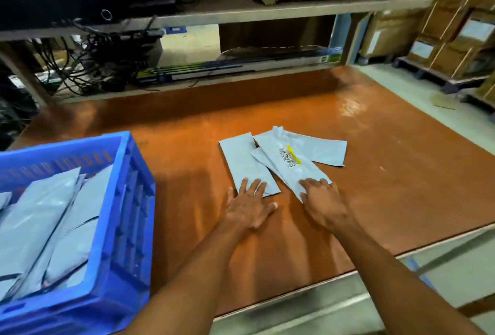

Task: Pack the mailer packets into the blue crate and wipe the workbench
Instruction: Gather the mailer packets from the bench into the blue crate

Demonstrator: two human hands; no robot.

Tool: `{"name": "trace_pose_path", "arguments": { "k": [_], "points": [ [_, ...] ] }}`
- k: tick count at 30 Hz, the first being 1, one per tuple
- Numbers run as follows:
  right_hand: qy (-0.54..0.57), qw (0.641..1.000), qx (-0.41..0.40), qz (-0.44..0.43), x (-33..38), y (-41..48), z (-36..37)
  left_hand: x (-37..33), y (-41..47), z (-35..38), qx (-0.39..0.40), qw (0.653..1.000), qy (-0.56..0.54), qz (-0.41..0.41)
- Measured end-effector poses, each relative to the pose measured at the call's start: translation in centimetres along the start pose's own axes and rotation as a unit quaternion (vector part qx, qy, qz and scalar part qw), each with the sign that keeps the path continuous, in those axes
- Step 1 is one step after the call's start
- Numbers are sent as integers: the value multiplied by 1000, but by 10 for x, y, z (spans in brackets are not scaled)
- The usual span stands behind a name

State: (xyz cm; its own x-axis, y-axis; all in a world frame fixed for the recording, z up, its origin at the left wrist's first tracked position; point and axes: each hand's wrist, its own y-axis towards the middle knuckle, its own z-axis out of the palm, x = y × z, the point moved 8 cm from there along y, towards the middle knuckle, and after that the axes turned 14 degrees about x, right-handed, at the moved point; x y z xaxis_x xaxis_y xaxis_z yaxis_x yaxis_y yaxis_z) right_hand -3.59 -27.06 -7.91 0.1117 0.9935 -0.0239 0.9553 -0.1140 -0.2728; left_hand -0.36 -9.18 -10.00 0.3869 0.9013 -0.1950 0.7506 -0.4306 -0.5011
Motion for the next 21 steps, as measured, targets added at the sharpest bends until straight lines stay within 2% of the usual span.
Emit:
{"name": "trace_pose_path", "arguments": {
  "k": [6, 11, 15, 18, 19, 21],
  "points": [
    [17, 999, -12, -28, 41, -39, -21, 40, -42, 17, -37, 999, -12, 6],
    [23, 991, -24, -128, 110, -91, -5, 76, -99, 44, -104, 994, -41, 6],
    [0, 982, -91, -167, 144, -106, 16, 91, -145, 45, -212, 977, -35, 4],
    [86, 976, -140, -142, 138, -88, 6, 105, -145, 33, -257, 963, -78, -29],
    [102, 981, -119, -118, 134, -75, 6, 109, -137, 28, -248, 963, -92, -47],
    [80, 994, -20, -76, 131, -53, 21, 115, -116, 30, -174, 975, -111, -82]
  ]
}}
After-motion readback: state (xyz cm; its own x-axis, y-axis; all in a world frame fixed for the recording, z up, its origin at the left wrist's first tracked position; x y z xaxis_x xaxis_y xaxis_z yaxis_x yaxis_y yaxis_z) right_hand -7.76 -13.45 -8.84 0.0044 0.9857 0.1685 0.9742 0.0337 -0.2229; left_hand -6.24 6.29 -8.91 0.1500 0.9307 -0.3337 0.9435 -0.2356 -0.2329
